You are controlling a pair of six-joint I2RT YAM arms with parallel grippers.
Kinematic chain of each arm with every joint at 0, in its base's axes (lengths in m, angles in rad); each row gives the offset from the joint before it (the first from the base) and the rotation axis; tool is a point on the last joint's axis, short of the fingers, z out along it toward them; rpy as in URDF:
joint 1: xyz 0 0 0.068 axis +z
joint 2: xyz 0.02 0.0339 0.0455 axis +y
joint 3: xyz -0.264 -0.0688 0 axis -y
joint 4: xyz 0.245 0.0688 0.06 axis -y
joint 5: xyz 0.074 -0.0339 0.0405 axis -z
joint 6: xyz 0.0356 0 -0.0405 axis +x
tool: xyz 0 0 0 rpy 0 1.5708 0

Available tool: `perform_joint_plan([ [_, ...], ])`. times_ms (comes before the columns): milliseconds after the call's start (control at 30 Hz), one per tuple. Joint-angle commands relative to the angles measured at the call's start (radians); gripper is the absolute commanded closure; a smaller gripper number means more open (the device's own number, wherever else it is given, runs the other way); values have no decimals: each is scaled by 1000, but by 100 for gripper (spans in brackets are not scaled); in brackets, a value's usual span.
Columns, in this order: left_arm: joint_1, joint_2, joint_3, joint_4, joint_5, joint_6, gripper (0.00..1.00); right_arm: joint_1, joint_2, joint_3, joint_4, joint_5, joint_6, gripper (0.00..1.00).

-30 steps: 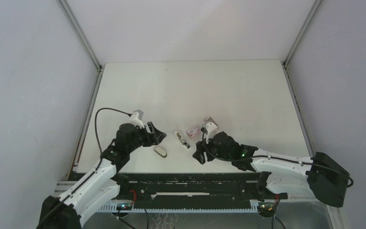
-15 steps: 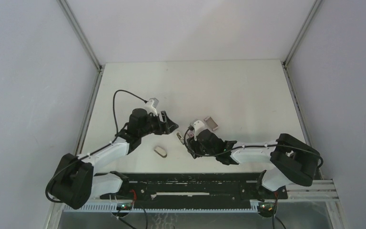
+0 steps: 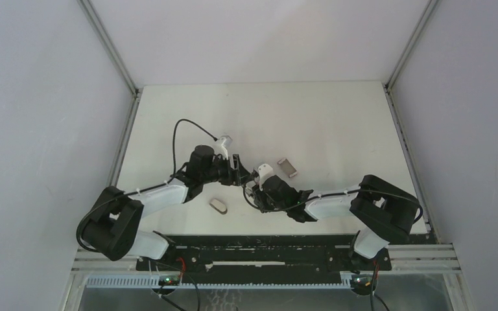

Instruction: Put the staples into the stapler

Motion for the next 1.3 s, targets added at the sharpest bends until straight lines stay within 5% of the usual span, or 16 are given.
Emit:
perform_joint_plan([
  [0,-21,9,39,53,44,9,30,7,13,30,29,37,-15,69],
  [633,-124,-11,-113,194,-19,-243,32,8,28,29,41,34,1,75],
  [1067,-82,-294,-112,-78,-289,-152,25,43,-112,-4,11,-21,-104,38],
  [1267,-42,-385,-143,-135,-310,-160,23,37,-55,59,-32,-7,-159,39],
])
